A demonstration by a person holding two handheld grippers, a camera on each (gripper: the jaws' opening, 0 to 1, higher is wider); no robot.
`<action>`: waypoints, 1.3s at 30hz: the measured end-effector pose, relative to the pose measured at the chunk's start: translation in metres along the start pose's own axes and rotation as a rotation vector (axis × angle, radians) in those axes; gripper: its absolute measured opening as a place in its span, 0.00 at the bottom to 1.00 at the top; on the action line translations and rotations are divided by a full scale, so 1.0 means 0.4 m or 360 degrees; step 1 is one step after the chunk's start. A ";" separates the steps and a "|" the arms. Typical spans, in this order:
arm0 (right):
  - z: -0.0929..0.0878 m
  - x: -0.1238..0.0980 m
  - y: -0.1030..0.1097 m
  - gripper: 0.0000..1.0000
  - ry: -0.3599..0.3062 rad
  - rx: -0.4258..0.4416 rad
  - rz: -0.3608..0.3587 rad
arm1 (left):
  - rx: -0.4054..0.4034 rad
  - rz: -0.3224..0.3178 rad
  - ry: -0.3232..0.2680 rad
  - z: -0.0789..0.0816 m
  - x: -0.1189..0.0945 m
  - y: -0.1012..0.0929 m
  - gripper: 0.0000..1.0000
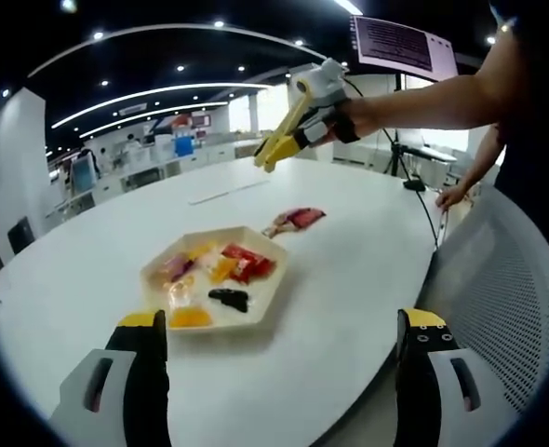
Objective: Place the target food into the container with the food tongs after gripping and lifting it, then release it inside without dropping or visibly crushing the food.
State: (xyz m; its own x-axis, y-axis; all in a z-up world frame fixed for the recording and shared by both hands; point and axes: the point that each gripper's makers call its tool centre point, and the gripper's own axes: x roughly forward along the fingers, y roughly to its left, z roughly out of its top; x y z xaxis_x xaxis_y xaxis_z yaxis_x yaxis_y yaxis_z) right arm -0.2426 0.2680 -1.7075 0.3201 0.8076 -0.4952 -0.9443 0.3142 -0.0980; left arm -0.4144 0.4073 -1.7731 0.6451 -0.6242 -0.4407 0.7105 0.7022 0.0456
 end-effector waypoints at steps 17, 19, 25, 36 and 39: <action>-0.107 0.037 -0.028 0.29 0.0055 -0.0021 0.0058 | -0.0029 0.0044 0.0030 -0.011 -0.001 0.015 0.99; -0.129 0.045 -0.027 0.29 0.0080 -0.0024 0.0062 | -0.0041 0.0052 0.0023 -0.010 -0.001 0.019 0.99; -0.196 0.066 -0.026 0.28 0.0137 -0.0017 0.0076 | -0.0045 0.0052 0.0035 -0.014 -0.001 0.018 0.99; -0.246 0.112 -0.020 0.29 0.0229 -0.0048 0.0098 | -0.0060 0.0046 0.0049 -0.018 0.000 0.017 0.99; -0.260 0.124 -0.018 0.29 0.0260 -0.0059 0.0104 | -0.0059 0.0045 0.0054 -0.019 0.000 0.017 0.99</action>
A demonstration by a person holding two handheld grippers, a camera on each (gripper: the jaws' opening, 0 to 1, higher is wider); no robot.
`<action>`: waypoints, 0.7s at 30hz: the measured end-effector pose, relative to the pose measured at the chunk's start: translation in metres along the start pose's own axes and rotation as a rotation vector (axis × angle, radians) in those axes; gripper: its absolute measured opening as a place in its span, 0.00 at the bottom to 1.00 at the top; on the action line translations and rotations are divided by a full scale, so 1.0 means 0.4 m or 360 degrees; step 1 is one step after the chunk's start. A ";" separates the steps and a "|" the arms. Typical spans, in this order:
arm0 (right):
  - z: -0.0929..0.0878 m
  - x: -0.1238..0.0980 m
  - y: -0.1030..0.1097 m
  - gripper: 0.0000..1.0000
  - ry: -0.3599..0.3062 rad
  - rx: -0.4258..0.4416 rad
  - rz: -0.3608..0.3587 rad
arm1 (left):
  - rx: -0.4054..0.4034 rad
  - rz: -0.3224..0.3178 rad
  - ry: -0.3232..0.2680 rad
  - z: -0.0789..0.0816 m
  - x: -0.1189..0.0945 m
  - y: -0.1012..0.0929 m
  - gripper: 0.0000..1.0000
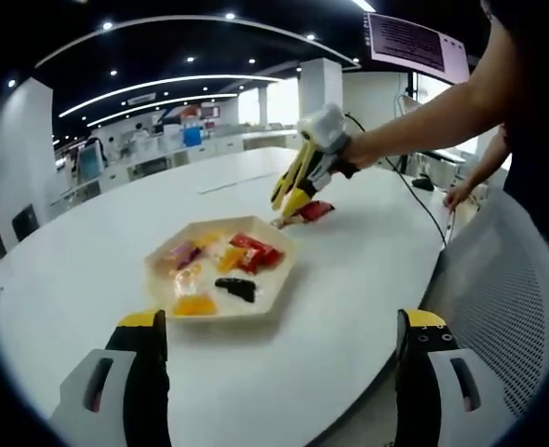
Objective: Place the target food into the container with the food tongs after gripping and lifting it, then release it inside without dropping or visibly crushing the food.
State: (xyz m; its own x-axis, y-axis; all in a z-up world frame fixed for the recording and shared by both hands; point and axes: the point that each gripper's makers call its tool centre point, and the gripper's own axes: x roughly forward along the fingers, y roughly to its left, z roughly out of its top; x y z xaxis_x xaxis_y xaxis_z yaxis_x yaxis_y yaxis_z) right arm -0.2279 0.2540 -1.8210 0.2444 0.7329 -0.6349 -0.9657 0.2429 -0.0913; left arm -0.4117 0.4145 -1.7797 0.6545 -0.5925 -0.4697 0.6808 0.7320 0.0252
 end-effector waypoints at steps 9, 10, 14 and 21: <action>-0.032 0.023 -0.001 0.27 0.0063 0.0043 -0.0011 | -0.0001 0.0003 0.0002 0.000 -0.001 0.000 0.99; -0.014 0.023 -0.003 0.27 -0.0003 0.0089 -0.0014 | 0.0000 0.0001 0.0003 0.000 0.000 0.000 0.99; -0.025 0.026 0.009 0.24 0.0064 0.0167 -0.0011 | -0.0004 0.0001 0.0007 -0.003 0.000 0.001 0.99; -0.025 0.026 0.005 0.21 0.0092 0.0241 -0.0059 | 0.0002 0.0003 0.0005 -0.001 0.000 0.000 0.99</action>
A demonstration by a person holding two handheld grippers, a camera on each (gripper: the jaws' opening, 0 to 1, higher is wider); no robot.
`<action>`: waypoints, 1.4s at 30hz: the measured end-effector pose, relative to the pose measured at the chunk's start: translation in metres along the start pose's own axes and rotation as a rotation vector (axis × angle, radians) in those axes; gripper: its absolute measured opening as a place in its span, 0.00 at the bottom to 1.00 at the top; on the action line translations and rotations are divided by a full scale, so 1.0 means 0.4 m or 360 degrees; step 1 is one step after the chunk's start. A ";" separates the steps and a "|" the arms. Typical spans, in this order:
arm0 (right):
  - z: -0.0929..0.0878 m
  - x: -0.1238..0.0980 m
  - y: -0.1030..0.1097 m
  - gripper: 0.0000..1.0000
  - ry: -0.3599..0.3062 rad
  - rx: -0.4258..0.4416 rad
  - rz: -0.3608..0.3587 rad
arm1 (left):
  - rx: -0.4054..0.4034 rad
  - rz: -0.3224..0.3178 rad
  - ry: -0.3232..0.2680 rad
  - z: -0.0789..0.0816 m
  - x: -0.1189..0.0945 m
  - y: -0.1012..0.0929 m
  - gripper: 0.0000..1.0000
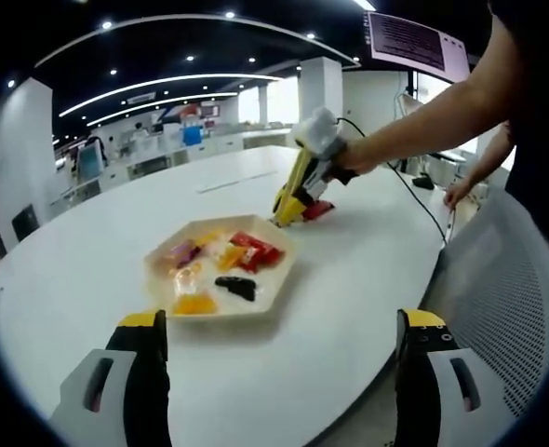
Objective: Place the target food into the container with the food tongs after gripping and lifting it, then release it inside without dropping or visibly crushing the food.
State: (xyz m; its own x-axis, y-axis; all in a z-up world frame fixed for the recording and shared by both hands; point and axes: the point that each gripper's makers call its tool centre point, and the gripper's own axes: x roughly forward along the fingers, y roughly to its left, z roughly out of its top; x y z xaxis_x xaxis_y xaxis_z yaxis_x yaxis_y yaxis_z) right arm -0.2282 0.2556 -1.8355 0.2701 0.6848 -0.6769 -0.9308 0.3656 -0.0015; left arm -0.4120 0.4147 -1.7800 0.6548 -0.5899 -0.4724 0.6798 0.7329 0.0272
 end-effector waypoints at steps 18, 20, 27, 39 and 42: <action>0.028 -0.037 -0.031 0.21 0.0017 0.0177 -0.0079 | 0.0007 0.0010 0.0001 -0.002 0.000 0.004 0.99; 0.041 -0.049 -0.037 0.21 0.0008 0.0181 -0.0086 | -0.0001 -0.0001 -0.0007 0.000 0.001 0.001 1.00; 0.075 -0.081 -0.048 0.21 0.0009 0.0160 -0.0117 | -0.0030 -0.0010 -0.0043 0.011 -0.001 0.000 1.00; 0.136 -0.156 -0.083 0.21 0.0020 0.0157 -0.0183 | -0.0021 -0.0003 -0.0043 0.012 -0.001 0.001 1.00; 0.149 -0.174 -0.088 0.21 0.0021 0.0170 -0.0194 | -0.0013 -0.0001 -0.0054 0.014 -0.002 0.002 1.00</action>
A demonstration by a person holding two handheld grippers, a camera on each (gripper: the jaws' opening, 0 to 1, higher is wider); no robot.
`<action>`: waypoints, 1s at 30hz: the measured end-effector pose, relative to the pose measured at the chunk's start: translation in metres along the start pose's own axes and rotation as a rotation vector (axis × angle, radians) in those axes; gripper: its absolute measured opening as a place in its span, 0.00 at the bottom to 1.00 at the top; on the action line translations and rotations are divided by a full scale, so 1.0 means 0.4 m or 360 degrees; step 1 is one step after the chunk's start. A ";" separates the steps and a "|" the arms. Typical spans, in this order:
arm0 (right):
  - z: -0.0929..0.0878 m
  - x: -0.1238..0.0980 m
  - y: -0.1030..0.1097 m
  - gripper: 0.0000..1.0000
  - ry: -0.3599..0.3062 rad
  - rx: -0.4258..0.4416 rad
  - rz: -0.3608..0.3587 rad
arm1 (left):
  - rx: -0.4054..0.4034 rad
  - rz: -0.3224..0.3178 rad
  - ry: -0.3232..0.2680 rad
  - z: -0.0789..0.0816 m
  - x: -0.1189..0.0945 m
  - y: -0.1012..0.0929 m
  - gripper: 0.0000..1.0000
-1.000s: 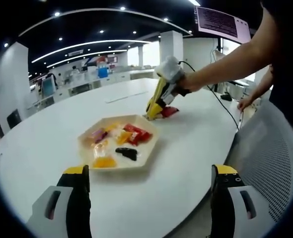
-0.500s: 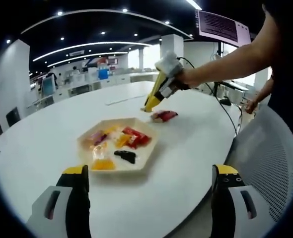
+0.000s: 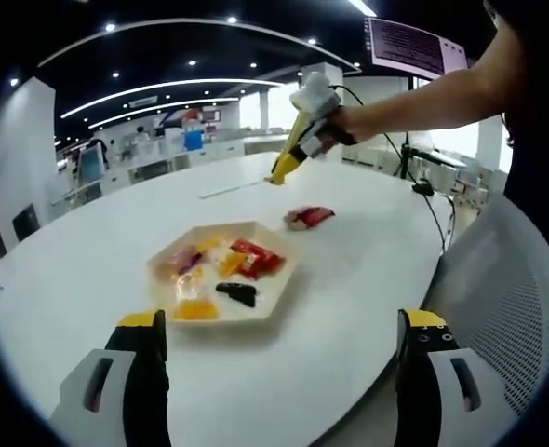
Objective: Place the target food into the container with the food tongs after gripping and lifting it, then release it inside without dropping or visibly crushing the food.
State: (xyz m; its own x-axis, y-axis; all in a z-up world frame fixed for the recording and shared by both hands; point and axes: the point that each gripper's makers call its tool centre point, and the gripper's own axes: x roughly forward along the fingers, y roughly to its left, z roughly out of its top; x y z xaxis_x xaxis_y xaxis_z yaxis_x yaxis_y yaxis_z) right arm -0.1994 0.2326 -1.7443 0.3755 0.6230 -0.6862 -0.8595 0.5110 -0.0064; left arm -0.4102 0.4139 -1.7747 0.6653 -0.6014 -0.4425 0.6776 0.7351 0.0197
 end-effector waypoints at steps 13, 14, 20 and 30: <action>0.053 -0.046 -0.005 0.21 -0.0047 0.0010 -0.0066 | 0.0013 -0.0004 -0.0025 0.007 -0.003 -0.002 1.00; 0.055 -0.048 -0.002 0.21 -0.0047 0.0010 -0.0065 | 0.0015 -0.0003 -0.0026 0.009 -0.004 -0.002 1.00; 0.063 -0.050 0.001 0.21 -0.0027 -0.0024 -0.0086 | 0.0022 0.0004 -0.0029 0.010 -0.005 -0.001 1.00; 0.084 -0.051 0.033 0.21 -0.0032 -0.0032 -0.0074 | 0.0054 0.0003 -0.0032 0.011 -0.005 -0.003 1.00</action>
State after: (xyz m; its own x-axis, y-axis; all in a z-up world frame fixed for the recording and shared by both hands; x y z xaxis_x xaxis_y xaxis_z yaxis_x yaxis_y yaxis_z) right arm -0.2067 0.2465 -1.7061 0.4217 0.6107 -0.6702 -0.8477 0.5279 -0.0524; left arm -0.4110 0.4131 -1.7700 0.6725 -0.6064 -0.4243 0.6864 0.7254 0.0512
